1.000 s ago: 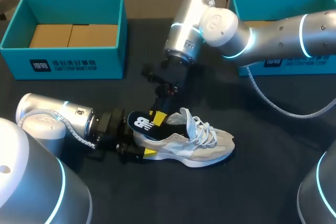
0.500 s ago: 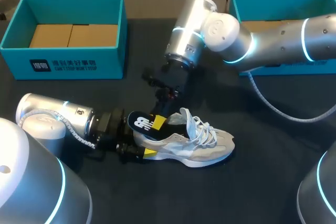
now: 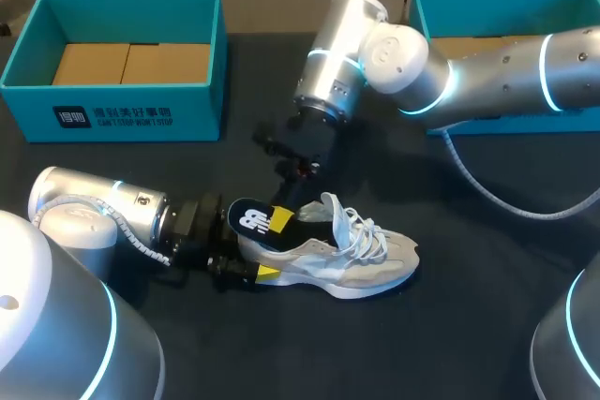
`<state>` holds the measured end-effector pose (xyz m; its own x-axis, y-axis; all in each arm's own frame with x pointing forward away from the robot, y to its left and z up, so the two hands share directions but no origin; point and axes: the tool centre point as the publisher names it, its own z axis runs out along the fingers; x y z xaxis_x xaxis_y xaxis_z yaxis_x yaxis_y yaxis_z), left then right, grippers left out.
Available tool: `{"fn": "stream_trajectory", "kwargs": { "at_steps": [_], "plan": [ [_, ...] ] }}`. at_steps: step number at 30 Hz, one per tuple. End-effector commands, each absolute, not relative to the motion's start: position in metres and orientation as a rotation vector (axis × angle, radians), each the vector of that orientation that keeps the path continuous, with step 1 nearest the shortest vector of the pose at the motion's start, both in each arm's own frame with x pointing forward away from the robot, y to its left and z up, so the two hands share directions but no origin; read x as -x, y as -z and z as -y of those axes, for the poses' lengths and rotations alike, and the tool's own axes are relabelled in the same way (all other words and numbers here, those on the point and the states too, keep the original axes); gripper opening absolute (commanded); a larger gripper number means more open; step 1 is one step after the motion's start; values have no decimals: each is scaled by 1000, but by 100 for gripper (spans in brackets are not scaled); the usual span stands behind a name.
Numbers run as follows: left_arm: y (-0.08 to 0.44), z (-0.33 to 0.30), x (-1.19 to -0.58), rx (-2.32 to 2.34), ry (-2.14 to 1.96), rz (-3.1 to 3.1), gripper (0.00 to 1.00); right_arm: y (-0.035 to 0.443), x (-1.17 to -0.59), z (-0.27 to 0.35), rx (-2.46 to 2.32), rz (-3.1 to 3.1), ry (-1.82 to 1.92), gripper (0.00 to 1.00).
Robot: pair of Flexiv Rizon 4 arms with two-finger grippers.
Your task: Take the shoe out of the shoebox, open the shoe tongue, remove and reinsert the insole, then place the shoe into the shoebox
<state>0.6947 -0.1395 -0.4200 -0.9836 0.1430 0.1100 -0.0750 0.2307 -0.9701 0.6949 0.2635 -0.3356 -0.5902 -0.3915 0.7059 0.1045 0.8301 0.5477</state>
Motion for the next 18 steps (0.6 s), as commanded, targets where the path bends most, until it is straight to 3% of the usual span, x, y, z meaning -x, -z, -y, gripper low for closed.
{"fn": "stream_trajectory", "kwargs": {
  "at_steps": [1,18],
  "plan": [
    [422,141,-696,65,-1840,2323,0,330,-696,-266,-225,2112,693,0],
    [422,141,-696,65,-1840,2323,0,292,-712,-282,-376,2158,844,0]
  ]
}}
